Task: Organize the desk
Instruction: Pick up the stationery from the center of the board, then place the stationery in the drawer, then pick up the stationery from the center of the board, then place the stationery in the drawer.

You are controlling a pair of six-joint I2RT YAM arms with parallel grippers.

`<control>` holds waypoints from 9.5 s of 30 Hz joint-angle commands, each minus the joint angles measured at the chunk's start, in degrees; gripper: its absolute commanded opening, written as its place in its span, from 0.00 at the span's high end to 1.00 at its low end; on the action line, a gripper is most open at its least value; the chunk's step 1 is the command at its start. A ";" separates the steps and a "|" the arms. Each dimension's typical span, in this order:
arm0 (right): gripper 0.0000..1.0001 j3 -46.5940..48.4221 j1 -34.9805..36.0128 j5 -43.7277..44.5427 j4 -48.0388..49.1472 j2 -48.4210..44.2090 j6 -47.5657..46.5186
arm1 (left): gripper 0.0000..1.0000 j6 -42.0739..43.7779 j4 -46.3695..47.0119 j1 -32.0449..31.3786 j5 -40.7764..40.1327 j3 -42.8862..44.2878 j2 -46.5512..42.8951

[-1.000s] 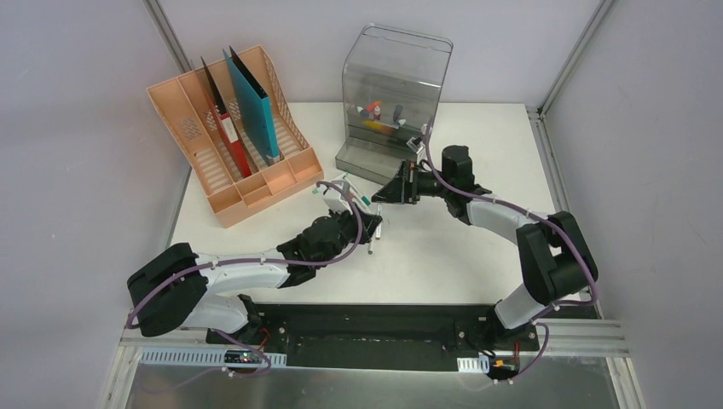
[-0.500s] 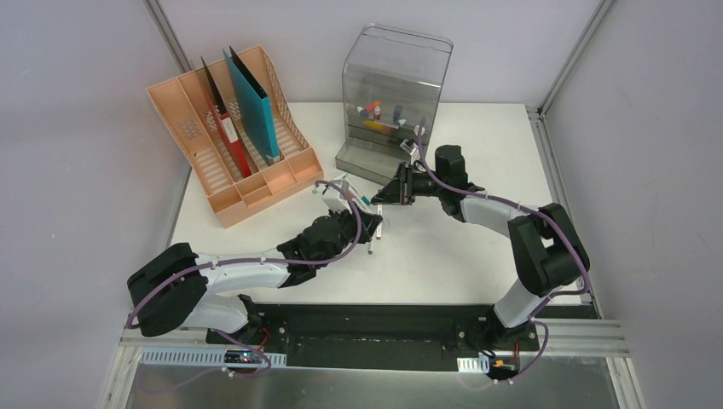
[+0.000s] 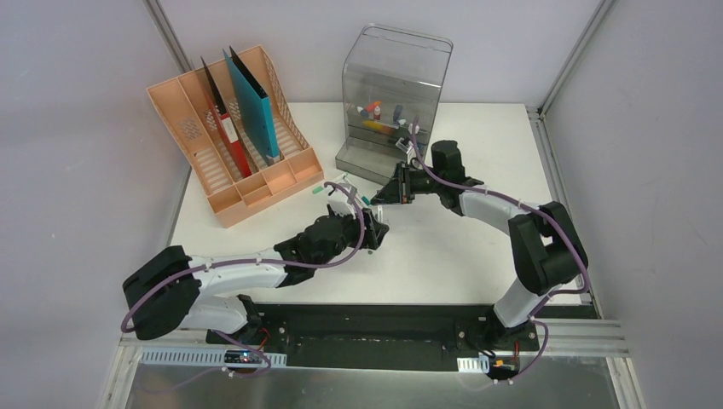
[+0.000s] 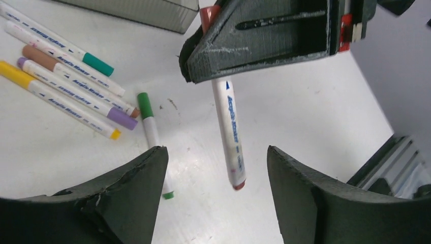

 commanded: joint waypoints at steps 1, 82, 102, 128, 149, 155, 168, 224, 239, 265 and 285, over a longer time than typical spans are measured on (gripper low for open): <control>1.00 4.37 0.29 0.38 -8.22 -1.35 -10.57 | 0.27 9.93 -7.42 -0.24 4.26 2.80 -4.96; 0.13 40.75 10.27 35.77 -71.81 -0.42 -70.17 | 0.11 4.69 -22.88 4.27 10.26 -1.72 -20.82; 0.03 19.20 -10.62 7.24 -64.66 -20.54 -70.60 | 0.13 6.95 -37.14 9.49 17.19 19.81 4.02; 0.03 18.54 -14.57 7.80 -63.03 -17.48 -68.40 | 0.53 0.64 -58.37 5.58 6.64 41.95 32.39; 0.02 18.57 -14.85 6.77 -63.99 -16.58 -69.27 | 0.93 3.01 -65.06 3.33 2.68 48.19 41.74; 0.02 18.54 -14.93 6.50 -63.98 -16.58 -69.21 | 1.00 2.70 -63.97 3.29 3.89 47.14 38.70; 0.02 18.56 -15.63 3.87 -63.99 -16.94 -68.58 | 1.00 2.63 -49.21 3.39 4.13 34.95 23.86; 0.39 9.25 1.34 -6.79 -29.90 -2.63 -29.80 | 1.00 -7.69 22.55 3.39 1.66 -3.68 0.44; 0.91 11.98 2.57 -8.45 -32.21 -0.20 -28.87 | 1.00 -10.05 26.89 3.44 0.44 -6.40 0.46; 1.00 23.57 2.57 6.20 -61.11 2.61 -55.78 | 0.14 14.21 -10.61 3.47 0.64 -2.40 -16.31; 0.99 36.96 2.67 43.86 -67.92 3.28 -70.59 | 0.09 21.19 -25.06 3.51 -1.65 -4.39 -26.77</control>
